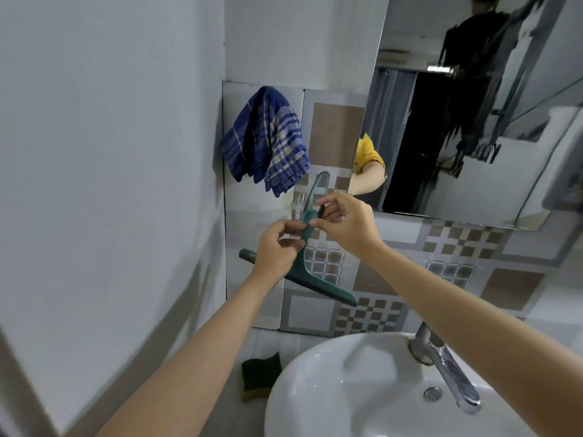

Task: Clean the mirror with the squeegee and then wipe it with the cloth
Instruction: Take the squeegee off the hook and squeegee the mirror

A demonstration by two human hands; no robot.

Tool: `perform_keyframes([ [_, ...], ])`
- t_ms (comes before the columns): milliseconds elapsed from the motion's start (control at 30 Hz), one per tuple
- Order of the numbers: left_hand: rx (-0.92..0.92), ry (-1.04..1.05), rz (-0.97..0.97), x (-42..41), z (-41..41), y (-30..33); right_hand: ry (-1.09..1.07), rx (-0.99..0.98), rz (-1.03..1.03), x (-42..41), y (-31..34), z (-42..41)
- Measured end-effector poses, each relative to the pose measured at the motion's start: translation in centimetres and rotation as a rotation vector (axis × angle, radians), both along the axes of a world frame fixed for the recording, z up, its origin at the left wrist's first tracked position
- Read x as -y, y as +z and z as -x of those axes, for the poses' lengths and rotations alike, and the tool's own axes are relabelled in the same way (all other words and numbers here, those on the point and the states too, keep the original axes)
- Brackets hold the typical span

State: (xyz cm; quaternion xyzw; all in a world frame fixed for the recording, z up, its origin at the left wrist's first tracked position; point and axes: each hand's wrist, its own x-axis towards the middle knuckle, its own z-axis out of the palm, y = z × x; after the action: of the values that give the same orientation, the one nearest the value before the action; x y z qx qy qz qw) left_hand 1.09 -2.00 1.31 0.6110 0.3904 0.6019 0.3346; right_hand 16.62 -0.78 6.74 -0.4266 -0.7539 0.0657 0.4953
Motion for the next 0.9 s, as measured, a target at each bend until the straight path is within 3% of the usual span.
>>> perform_keyframes([
  [267, -0.133, -0.237, -0.001, 3.3, -1.7, 4.6, -0.271, 0.624, -0.547, 4.9, 4.2, -6.1],
  [400, -0.244, -0.306, -0.085, 4.6, -3.4, 7.6, -0.156, 0.878, -0.447, 7.2, 7.6, -9.1],
  [500, -0.303, -0.331, -0.133, 5.1, -4.6, 9.9, -0.043, 0.902, -0.329, 8.5, 9.6, -11.3],
  [667, -0.399, -0.318, -0.209, 5.8, -7.4, 14.6, -0.052, 0.859, -0.414, 10.1, 12.7, -14.5],
  [800, -0.531, -0.090, -0.479, 5.7, -9.6, 18.8, -0.160, 0.793, -0.445, 10.5, 16.4, -17.1],
  [900, -0.502, 0.124, -0.649, 4.7, -10.3, 21.6, -0.294, 0.716, -0.475, 10.7, 20.4, -19.3],
])
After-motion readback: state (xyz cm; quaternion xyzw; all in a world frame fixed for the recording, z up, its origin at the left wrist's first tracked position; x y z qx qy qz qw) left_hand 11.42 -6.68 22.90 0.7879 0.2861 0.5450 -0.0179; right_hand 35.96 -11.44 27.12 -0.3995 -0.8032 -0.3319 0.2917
